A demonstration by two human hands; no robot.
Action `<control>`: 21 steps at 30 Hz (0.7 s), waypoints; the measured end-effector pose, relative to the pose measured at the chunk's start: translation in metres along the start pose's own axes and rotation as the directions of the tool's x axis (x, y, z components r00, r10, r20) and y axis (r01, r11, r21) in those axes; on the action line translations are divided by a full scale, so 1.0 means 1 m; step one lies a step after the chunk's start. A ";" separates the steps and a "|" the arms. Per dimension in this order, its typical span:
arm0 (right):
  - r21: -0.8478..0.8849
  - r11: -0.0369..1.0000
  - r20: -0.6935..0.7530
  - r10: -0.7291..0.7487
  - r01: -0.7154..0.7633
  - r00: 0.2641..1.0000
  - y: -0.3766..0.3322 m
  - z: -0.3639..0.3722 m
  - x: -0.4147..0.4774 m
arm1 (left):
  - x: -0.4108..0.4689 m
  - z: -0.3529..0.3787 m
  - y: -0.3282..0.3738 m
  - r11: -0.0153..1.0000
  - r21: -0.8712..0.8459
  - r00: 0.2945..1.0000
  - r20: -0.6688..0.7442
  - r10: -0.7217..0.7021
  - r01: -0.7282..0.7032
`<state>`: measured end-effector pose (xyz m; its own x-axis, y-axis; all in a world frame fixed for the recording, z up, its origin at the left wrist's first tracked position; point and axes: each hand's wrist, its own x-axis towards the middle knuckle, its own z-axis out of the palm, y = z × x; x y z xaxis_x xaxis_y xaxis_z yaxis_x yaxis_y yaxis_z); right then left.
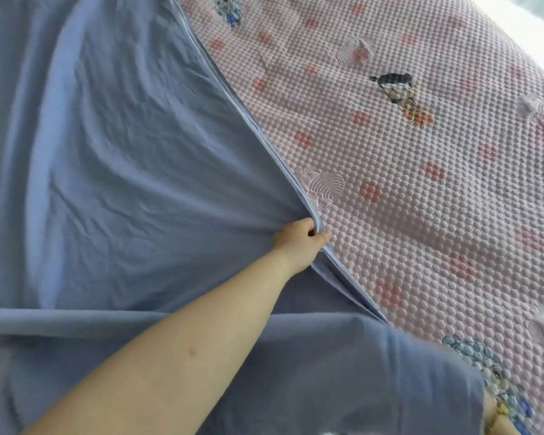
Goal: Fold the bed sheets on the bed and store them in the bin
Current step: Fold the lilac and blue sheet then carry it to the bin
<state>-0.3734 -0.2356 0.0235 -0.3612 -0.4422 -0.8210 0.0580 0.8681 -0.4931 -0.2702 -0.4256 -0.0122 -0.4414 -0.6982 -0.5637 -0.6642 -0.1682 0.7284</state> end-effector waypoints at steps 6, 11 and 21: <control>-0.208 0.964 -0.045 0.163 -0.168 0.986 0.014 0.005 0.033 | 0.005 -0.003 -0.003 0.984 0.172 0.978 0.191 -0.082 0.049; 0.171 0.983 -0.144 -0.048 0.073 0.988 -0.003 0.003 0.029 | -0.026 -0.042 -0.021 0.985 0.173 0.969 0.239 -0.054 0.012; 0.216 0.934 0.075 -0.305 0.284 0.949 -0.021 -0.002 -0.009 | -0.072 -0.035 -0.042 0.862 0.481 0.979 0.191 0.077 -0.162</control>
<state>-0.3731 -0.2489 0.0419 -0.2912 -0.7017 -0.6503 0.1523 0.6371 -0.7556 -0.1898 -0.3928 0.0111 -0.5985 -0.5632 -0.5698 -0.7910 0.3025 0.5318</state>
